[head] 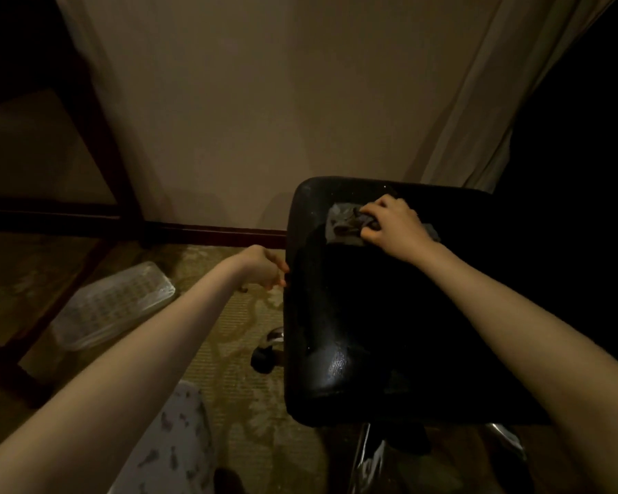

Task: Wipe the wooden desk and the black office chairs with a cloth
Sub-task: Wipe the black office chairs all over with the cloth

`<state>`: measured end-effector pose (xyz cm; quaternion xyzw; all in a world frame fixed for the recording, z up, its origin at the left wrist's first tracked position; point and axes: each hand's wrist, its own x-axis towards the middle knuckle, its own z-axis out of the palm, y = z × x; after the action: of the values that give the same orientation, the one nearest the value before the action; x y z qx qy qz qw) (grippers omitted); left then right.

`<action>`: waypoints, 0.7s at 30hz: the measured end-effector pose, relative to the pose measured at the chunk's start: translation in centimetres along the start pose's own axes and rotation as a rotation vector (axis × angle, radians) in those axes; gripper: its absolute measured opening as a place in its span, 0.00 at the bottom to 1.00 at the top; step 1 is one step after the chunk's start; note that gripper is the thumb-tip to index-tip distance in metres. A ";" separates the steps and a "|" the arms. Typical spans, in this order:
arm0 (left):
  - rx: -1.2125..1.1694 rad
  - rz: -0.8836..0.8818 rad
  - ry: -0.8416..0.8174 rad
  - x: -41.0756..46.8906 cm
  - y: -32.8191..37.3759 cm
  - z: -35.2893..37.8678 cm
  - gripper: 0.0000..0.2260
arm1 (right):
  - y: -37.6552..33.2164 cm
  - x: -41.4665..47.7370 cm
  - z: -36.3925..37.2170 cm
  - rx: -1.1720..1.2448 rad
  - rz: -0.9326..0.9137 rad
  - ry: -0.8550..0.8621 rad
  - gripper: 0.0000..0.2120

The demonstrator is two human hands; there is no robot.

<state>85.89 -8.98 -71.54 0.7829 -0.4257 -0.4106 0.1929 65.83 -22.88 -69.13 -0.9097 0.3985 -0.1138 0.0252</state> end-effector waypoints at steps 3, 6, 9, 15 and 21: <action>-0.005 0.040 -0.011 0.2 0.0 -0.3 0.06 | 0.3 1.6 -0.4 0.045 0.073 0.039 0.20; -0.035 0.023 0.059 0.0 -0.4 -0.7 0.03 | -1.1 -1.1 -1.8 0.082 -0.087 0.113 0.20; 0.025 -0.050 0.117 -0.4 -1.1 -1.0 0.11 | -4.7 -5.6 -2.4 0.132 -0.302 0.099 0.18; 0.242 -0.073 -0.057 -2.9 0.1 -0.2 0.19 | -9.1 -9.6 -0.7 -0.185 -0.507 -0.134 0.22; 0.217 -0.015 0.018 -3.7 0.9 1.3 0.13 | -9.3 -9.2 -2.5 -0.085 -0.488 -0.290 0.21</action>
<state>83.29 -6.34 -69.92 0.8061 -0.4600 -0.3564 0.1075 65.88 -9.75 -67.11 -0.9858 0.1643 0.0313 0.0157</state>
